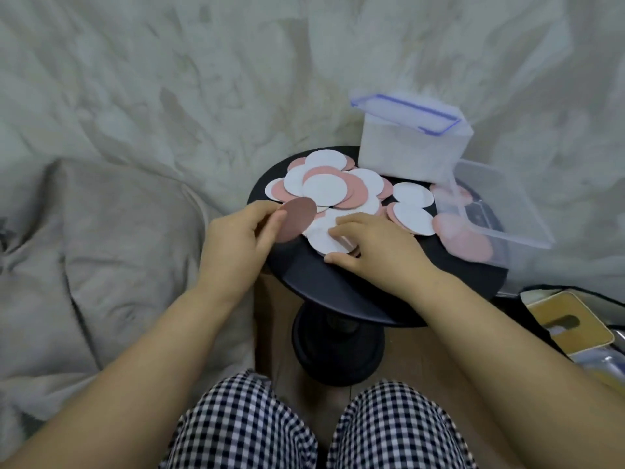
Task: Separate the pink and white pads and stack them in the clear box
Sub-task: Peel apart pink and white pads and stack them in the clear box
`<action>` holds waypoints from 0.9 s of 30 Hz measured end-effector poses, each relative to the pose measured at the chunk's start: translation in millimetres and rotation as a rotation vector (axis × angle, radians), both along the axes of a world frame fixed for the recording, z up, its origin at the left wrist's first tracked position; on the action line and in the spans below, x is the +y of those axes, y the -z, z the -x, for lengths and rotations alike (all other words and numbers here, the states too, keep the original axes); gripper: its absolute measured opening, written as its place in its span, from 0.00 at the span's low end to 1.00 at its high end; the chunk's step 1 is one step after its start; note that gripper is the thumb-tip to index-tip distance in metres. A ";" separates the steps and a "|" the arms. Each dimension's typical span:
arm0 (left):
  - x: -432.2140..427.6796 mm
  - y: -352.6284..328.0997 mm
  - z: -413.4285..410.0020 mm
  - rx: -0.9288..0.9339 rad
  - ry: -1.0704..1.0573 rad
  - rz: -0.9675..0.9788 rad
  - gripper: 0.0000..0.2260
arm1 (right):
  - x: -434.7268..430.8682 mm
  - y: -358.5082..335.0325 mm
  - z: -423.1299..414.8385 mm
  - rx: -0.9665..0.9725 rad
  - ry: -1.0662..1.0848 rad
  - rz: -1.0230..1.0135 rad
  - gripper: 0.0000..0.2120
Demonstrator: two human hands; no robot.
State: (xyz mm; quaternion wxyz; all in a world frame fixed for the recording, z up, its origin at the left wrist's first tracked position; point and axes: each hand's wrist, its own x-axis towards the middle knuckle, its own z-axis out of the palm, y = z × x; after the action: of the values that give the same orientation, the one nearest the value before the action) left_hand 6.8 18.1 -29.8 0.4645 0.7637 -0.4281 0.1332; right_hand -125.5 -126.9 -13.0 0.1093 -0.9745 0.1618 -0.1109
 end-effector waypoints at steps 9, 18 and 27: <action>-1.8 2.5 -0.5 0.519 -0.051 0.194 0.07 | -13.5 -8.7 4.7 -0.316 0.126 -0.169 0.09; -22.5 -16.7 29.2 0.907 0.123 0.355 0.08 | -8.7 -29.2 -4.5 -0.634 0.206 -0.866 0.04; -17.6 -7.8 42.7 0.944 0.221 0.326 0.05 | -8.8 -12.4 35.1 -0.414 0.241 -0.326 0.06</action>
State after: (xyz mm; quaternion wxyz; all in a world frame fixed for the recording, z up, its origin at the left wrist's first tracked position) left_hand -36.0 0.6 -22.0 0.7317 0.6084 -0.2235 -0.2110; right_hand -160.6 -135.7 -0.6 0.2814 -0.8743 0.2666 -0.2922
